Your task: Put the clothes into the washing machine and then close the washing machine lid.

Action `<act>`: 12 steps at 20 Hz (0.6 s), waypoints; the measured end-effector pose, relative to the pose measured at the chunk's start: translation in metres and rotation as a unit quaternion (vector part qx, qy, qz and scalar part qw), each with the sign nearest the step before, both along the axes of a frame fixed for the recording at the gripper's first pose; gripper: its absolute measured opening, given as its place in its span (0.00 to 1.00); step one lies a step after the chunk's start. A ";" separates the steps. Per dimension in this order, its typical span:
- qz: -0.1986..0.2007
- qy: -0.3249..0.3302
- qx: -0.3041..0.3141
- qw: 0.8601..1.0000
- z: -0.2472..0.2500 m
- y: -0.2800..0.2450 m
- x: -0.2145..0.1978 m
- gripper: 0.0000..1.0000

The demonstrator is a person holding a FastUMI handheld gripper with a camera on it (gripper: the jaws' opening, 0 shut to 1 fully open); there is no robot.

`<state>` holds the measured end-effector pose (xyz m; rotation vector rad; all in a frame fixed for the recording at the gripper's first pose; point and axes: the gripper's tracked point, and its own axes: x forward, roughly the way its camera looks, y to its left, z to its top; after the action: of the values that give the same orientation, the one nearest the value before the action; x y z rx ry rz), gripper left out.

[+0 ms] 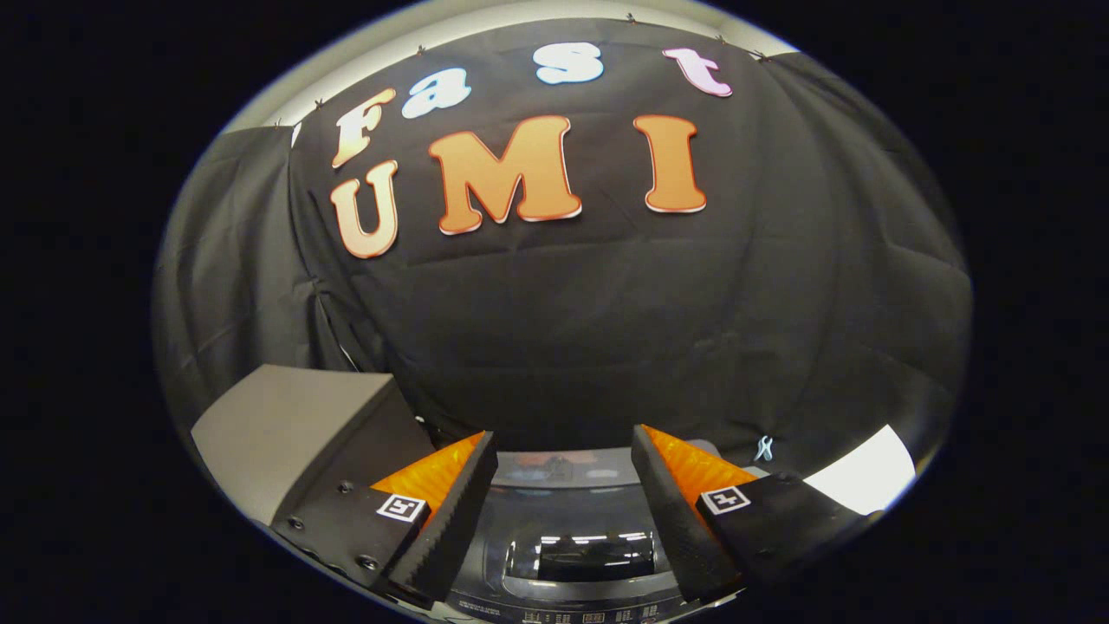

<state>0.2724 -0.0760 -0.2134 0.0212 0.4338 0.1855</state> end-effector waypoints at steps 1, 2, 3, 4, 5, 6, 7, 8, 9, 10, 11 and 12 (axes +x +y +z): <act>0.000 -0.013 0.004 1.000 0.015 -0.001 -0.001 0.99; 0.000 -0.028 0.006 1.000 0.031 -0.003 -0.002 0.99; 0.001 -0.041 0.007 0.999 0.046 -0.005 -0.002 0.99; 0.001 -0.052 0.008 0.999 0.060 -0.006 -0.003 0.99; 0.002 -0.061 0.012 0.998 0.074 -0.007 -0.005 0.99; 0.004 -0.071 0.018 0.997 0.088 -0.007 -0.009 0.99; 0.005 -0.080 0.025 0.996 0.102 -0.008 -0.012 0.99; 0.007 -0.091 0.031 0.995 0.116 -0.009 -0.015 0.99; 0.008 -0.101 0.035 0.994 0.128 -0.010 -0.016 0.98; 0.008 -0.109 0.035 0.993 0.138 -0.013 -0.020 0.98; 0.007 -0.118 0.033 0.992 0.148 -0.017 -0.022 0.98; 0.005 -0.126 0.030 0.992 0.158 -0.020 -0.025 0.98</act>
<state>0.2470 -0.0962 -0.0553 0.0546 0.1760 0.2092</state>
